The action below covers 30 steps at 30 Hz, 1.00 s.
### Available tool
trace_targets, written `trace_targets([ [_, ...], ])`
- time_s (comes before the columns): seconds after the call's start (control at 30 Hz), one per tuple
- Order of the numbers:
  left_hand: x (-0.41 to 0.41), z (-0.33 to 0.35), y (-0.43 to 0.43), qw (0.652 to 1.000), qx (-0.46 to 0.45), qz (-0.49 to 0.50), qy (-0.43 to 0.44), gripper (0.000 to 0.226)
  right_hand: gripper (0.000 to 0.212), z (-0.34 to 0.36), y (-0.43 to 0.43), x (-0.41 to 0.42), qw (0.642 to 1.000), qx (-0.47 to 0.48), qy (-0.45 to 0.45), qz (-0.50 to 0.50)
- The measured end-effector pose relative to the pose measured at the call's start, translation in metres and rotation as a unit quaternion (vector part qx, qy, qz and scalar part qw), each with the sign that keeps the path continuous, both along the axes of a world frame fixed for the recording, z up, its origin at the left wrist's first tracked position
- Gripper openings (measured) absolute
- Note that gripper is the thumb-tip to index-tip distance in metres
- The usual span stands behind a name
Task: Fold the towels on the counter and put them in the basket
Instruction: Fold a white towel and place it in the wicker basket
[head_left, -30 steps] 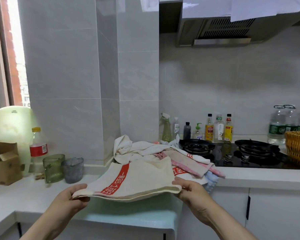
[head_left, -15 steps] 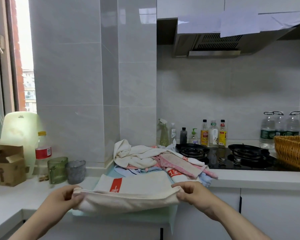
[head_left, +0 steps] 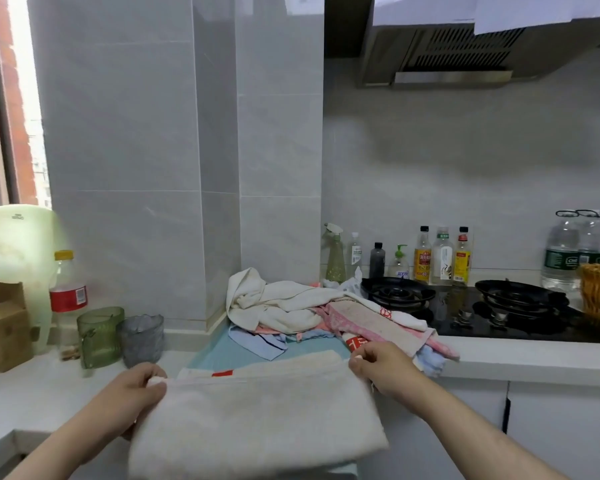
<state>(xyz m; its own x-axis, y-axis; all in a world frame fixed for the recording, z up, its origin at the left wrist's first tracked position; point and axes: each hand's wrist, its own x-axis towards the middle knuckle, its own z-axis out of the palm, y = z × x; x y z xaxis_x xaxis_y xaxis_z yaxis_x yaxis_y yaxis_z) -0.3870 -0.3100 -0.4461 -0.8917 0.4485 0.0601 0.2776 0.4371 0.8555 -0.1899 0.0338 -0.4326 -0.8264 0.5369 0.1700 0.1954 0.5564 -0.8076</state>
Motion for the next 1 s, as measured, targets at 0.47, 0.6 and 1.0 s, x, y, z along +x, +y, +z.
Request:
trace_targets([
  [0.47, -0.106, -0.044, 0.077, 0.943, -0.268, 0.049, 0.191, 0.013, 0.021, -0.055, 0.059, -0.144, 0.984, 0.124, -0.094, -0.083],
  [0.6, -0.118, -0.043, 0.086, 0.928, -0.315, -0.002, 0.2, 0.019, 0.022, -0.06, 0.061, -0.145, 0.973, 0.16, -0.141, -0.083],
  [1.0, -0.048, -0.018, 0.095, 0.953, -0.206, -0.059, 0.213, 0.041, 0.018, -0.049, 0.04, -0.062, 0.985, -0.122, -0.071, -0.096],
])
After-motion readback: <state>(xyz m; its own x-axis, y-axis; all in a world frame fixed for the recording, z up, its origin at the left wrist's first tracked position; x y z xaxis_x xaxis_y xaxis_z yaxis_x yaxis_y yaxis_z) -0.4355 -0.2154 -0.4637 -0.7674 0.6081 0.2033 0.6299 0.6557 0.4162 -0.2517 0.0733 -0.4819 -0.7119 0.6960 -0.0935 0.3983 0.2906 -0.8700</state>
